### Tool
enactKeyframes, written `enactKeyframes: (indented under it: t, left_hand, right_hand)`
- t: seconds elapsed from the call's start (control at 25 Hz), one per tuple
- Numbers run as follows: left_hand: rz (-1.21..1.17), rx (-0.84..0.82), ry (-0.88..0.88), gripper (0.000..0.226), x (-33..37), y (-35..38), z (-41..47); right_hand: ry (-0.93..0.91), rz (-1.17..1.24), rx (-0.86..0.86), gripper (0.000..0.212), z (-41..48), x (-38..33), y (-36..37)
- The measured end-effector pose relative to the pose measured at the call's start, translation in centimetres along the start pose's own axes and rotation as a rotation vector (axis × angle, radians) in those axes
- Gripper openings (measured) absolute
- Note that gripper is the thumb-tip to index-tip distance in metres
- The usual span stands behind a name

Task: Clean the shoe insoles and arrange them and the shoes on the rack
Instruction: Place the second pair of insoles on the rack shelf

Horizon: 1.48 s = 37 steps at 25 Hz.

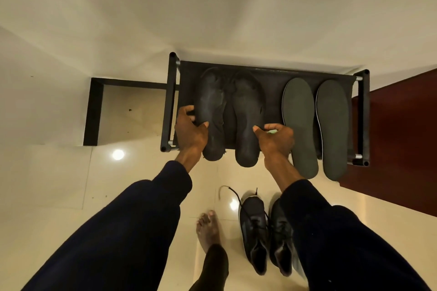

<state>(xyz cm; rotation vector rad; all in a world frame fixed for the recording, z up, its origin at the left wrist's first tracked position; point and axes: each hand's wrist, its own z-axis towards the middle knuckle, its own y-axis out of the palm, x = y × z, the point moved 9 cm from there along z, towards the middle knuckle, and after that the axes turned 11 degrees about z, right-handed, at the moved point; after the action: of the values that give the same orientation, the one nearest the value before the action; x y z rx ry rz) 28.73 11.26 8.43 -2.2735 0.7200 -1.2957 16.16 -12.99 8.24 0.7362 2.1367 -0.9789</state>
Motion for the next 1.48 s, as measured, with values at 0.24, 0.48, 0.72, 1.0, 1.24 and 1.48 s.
enactKeyframes:
  t: [0.24,0.48,0.72,1.0,1.24,1.48]
  left_hand:
    - [-0.026,0.026,0.004,0.064,-1.4,-0.3,-1.2]
    - [-0.121,0.069,0.054,0.046,-2.2,-1.0,-7.7]
    - [-0.201,-0.138,0.034,0.025,-3.8,3.2,-18.1]
    - [-0.341,-0.234,-0.065,0.024,-6.2,9.4,-34.0]
    - [-0.368,-0.225,-0.107,0.024,-9.8,17.2,-44.9]
    - [-0.289,-0.363,-0.091,0.029,-13.4,25.4,-50.4]
  right_hand:
    - [-0.141,-0.087,-0.049,0.038,-1.3,-0.7,-0.7]
    - [-0.133,-0.046,-0.155,0.025,-4.6,0.4,-4.1]
    - [0.049,-0.004,-0.378,0.04,-6.7,5.9,-11.5]
    - [-0.04,-0.23,-0.594,0.041,-6.6,14.5,-25.5]
    - [-0.083,-0.218,-0.61,0.03,-5.3,22.4,-37.3]
    - [-0.015,-0.205,-0.515,0.029,-5.0,30.6,-43.6]
